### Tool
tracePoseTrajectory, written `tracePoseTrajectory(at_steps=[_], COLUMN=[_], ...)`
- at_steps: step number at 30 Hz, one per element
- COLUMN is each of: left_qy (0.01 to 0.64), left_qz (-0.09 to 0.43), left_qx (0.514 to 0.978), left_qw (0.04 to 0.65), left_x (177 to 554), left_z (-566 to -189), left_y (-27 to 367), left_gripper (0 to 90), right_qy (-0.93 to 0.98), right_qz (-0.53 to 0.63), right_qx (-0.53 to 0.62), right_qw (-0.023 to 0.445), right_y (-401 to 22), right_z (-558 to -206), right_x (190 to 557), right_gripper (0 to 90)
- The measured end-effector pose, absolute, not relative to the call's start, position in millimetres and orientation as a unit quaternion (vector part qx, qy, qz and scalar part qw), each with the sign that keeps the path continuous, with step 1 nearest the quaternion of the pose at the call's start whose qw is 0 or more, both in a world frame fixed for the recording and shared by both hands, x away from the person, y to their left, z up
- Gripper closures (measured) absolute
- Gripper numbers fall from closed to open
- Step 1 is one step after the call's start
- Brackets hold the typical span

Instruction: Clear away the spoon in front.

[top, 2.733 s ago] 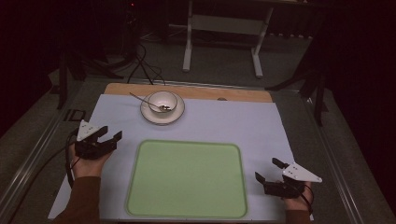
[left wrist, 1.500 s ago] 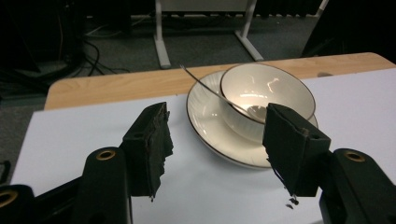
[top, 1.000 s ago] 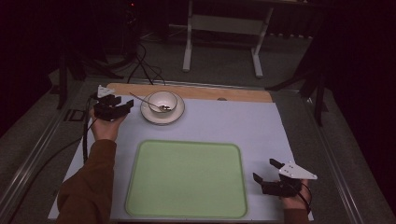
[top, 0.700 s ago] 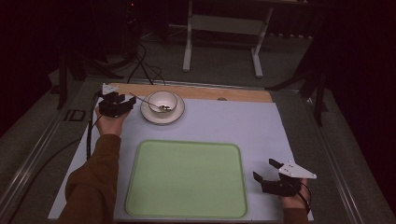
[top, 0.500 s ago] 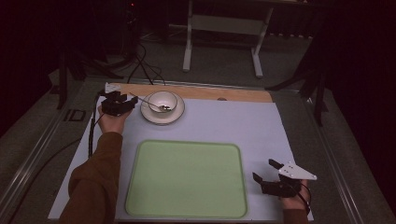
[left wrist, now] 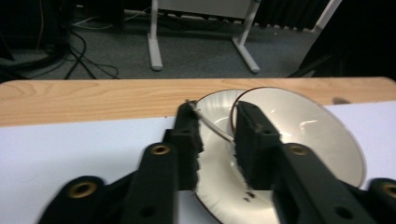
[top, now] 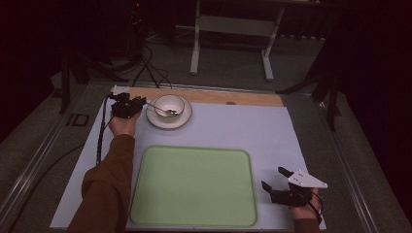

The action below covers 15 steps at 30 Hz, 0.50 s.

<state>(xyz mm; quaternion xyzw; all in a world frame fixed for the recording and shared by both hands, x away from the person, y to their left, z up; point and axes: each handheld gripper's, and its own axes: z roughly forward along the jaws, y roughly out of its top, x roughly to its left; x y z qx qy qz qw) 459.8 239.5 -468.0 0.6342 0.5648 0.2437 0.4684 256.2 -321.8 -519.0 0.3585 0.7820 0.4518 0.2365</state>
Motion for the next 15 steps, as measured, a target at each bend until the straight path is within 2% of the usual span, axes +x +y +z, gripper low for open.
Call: tracePoseTrajectory(at_steps=[5, 9, 15], left_qy=[0.551, 0.536, 0.529], left_qz=[0.235, 0.248, 0.272], left_qx=[0.634, 0.629, 0.621], left_qw=[0.489, 0.506, 0.51], left_x=[451, 439, 430], left_z=[-461, -452, -440], left_y=[235, 226, 216], left_gripper=[80.9, 86.9, 88.5], right_qy=[0.785, 0.785, 0.782], right_qz=[0.449, 0.448, 0.45], right_qx=[0.357, 0.357, 0.359], right_qw=[0.234, 0.236, 0.239], right_y=[-321, -321, -321], right_z=[-520, -520, -519], right_x=[257, 257, 255], right_gripper=[14.7, 14.6, 14.6])
